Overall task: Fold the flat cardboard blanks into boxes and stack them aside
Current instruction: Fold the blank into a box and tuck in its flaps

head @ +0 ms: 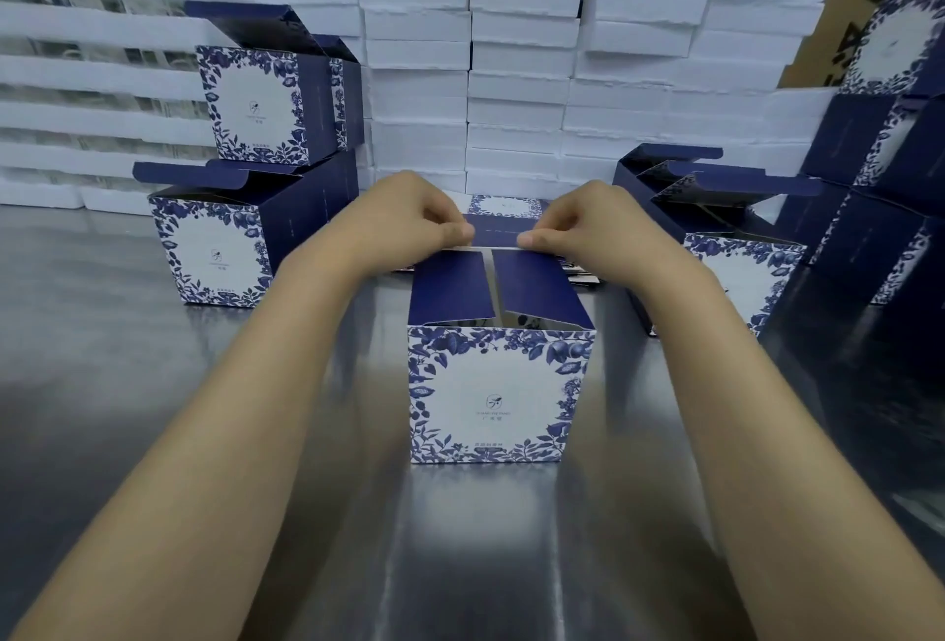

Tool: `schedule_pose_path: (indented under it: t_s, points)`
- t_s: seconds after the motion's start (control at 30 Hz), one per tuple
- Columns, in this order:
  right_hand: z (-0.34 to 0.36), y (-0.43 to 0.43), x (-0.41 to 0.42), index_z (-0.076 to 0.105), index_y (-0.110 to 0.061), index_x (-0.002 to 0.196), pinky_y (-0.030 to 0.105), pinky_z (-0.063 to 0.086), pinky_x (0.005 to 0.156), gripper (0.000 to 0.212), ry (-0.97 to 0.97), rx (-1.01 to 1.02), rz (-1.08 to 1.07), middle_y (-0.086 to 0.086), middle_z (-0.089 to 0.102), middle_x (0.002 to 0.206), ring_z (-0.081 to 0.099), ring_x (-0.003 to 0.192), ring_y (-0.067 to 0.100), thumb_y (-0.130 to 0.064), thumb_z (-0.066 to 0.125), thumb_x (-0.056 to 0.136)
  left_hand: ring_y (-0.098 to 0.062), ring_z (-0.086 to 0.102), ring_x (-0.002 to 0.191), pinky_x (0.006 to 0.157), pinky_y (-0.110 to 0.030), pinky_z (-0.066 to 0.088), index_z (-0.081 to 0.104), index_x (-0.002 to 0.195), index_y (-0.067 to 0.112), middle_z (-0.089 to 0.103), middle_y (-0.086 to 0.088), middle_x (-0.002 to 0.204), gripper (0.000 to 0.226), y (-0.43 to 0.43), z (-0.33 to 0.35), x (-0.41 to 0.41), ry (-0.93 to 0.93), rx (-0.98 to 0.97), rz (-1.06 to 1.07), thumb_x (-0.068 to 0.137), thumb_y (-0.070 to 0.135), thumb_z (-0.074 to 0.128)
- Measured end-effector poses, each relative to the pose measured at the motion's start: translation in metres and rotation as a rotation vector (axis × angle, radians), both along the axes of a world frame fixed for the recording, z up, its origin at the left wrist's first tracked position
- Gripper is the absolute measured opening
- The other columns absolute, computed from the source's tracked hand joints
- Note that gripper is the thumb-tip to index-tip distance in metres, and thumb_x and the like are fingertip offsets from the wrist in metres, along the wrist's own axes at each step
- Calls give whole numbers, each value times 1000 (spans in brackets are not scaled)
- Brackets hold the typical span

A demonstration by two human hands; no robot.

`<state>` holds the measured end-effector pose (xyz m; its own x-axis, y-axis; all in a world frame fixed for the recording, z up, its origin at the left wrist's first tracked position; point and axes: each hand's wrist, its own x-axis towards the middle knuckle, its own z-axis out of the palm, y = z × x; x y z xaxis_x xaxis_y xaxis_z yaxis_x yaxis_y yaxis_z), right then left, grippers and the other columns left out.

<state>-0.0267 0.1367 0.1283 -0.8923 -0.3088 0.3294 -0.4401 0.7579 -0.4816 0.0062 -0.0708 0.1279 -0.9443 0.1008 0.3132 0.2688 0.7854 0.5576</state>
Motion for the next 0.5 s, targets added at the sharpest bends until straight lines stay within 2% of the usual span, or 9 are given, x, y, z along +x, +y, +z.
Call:
schedule_pose_path:
  t_s: [0.07, 0.17, 0.27, 0.33, 0.4, 0.47, 0.5]
  points:
    - [-1, 2, 1, 74, -15, 81, 29, 46, 67, 18, -46, -32, 48, -1, 70, 78, 62, 76, 16, -32, 71, 87, -9, 67, 90, 73, -19, 48, 76, 88, 21, 73, 5, 86, 9, -4, -2, 0, -24, 25, 13, 88, 26, 69]
    - [-5, -3, -1, 73, -6, 86, 21, 43, 67, 21, -37, -27, 72, 9, 72, 89, 65, 85, 24, -25, 66, 91, -16, 66, 84, 68, -22, 46, 75, 87, 17, 73, -2, 85, 12, -7, -6, 0, -74, 45, 26, 89, 27, 69]
    - [-7, -4, -1, 66, -1, 78, 11, 35, 46, 30, -68, -29, 61, 6, 61, 69, 55, 62, 17, -27, 63, 93, -17, 63, 81, 67, -24, 44, 75, 88, 12, 72, -7, 85, 15, -5, -6, -1, -81, 15, 38, 89, 26, 69]
    - [-8, -3, 0, 60, 3, 77, 8, 34, 44, 36, -105, -54, 55, 5, 53, 65, 47, 49, 7, -28, 62, 94, -14, 63, 82, 63, -23, 42, 76, 90, 12, 70, 0, 80, 14, -3, -6, -2, -34, -56, 63, 88, 24, 69]
    - [-9, -1, -1, 58, 4, 82, 13, 44, 53, 38, -154, -115, 49, 5, 55, 69, 51, 49, 4, -32, 62, 94, -14, 63, 82, 61, -20, 42, 76, 91, 13, 68, 4, 76, 13, -2, -7, -1, -10, -43, 73, 87, 24, 70]
    - [-11, 1, -2, 58, 5, 96, 32, 55, 69, 50, -217, -122, 1, 8, 61, 79, 63, 65, 16, -44, 60, 92, -18, 64, 86, 66, -22, 44, 76, 93, 11, 68, 1, 80, 20, -6, -7, -1, -21, 37, 82, 87, 30, 70]
    - [-13, 1, -2, 58, 7, 104, 39, 56, 76, 58, -246, -102, -28, 9, 61, 82, 66, 72, 23, -50, 57, 92, -20, 63, 88, 70, -26, 43, 73, 96, 7, 68, -1, 86, 31, -8, -8, -2, -44, 41, 102, 88, 37, 68]
